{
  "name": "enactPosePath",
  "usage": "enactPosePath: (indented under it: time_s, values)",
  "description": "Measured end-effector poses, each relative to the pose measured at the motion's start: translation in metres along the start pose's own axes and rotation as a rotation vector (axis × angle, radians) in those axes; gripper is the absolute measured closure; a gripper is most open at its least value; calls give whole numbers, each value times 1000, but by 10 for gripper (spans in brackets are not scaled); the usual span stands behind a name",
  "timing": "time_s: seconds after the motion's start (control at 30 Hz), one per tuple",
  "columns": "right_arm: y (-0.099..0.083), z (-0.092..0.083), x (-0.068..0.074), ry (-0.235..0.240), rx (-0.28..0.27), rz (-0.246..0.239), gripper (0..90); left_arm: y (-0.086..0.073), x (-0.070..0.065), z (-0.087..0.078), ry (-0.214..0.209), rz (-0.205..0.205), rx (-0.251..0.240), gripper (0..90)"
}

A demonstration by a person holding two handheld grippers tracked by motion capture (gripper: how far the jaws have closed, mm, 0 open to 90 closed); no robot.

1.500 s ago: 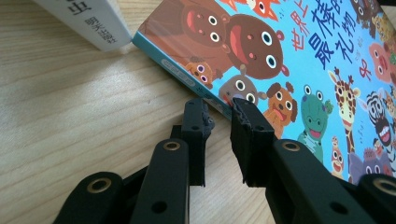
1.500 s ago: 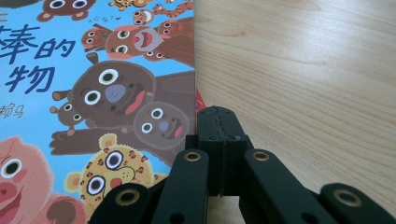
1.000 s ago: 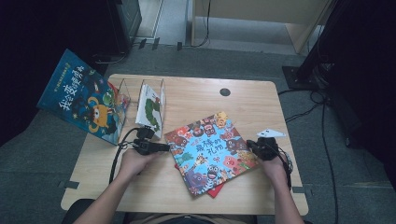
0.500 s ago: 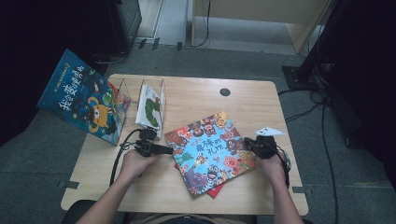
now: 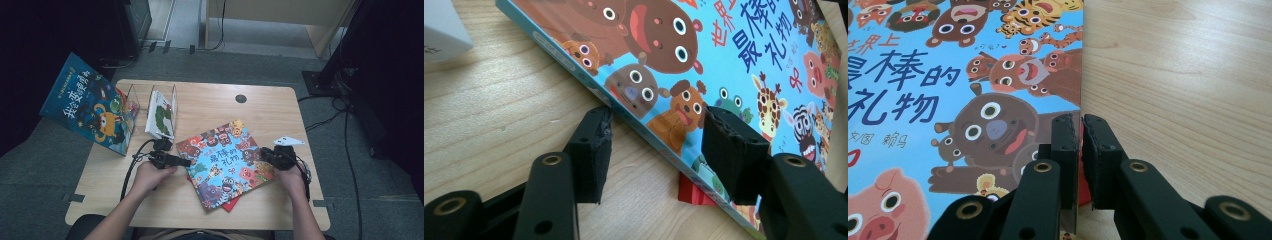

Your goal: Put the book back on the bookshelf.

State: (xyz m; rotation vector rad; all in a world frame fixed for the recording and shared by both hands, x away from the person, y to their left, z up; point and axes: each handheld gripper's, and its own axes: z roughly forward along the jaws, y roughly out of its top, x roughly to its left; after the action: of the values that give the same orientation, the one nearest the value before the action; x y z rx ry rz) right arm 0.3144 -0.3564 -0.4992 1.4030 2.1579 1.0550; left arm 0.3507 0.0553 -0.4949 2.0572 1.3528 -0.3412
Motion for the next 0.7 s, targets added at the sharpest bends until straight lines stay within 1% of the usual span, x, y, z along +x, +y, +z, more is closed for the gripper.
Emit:
enactPosePath:
  time_s: [0.1, 0.13, 0.2, 0.23, 0.3, 0.37, 0.43, 0.47, 0.5, 0.57, 0.63, 0.7]
  values:
    - [0, -1, -1, 6, 4, 9, 801, 0, -3, 1, 4, -2, -1, 426]
    - [0, -1, -1, 7, 6, 11, 794, 0, -3, 1, 6, 5, 3, 413]
    - [0, -1, 0, 0, 5, 6, 779, 1, -4, 2, 11, 5, 2, 400]
    - [0, -1, 0, -6, 5, -1, 786, 1, -4, 2, 12, 5, 3, 400]
    - [1, -1, 1, -35, 10, -19, 842, 0, -4, 1, 9, 6, 4, 402]
    - [1, -1, 1, -43, 15, -18, 881, 0, -4, 1, 7, 3, 5, 403]
    - [1, 0, 0, -64, 27, -23, 887, 0, -4, 1, 9, 11, 13, 403]
    - [0, 0, 0, -80, 32, -20, 890, 0, -5, 1, 4, 9, 12, 402]
    - [0, 0, -2, -86, 28, -19, 891, -1, -5, 2, 2, 7, 12, 402]
    - [-1, 1, -3, -79, 34, -11, 891, -1, -5, 2, 0, 3, 11, 396]
    - [-1, 4, -3, -67, 45, -19, 892, -1, -5, 2, -1, 2, 9, 392]
    - [-1, 6, -2, -63, 43, -22, 900, -1, -6, 2, 2, 1, 6, 390]
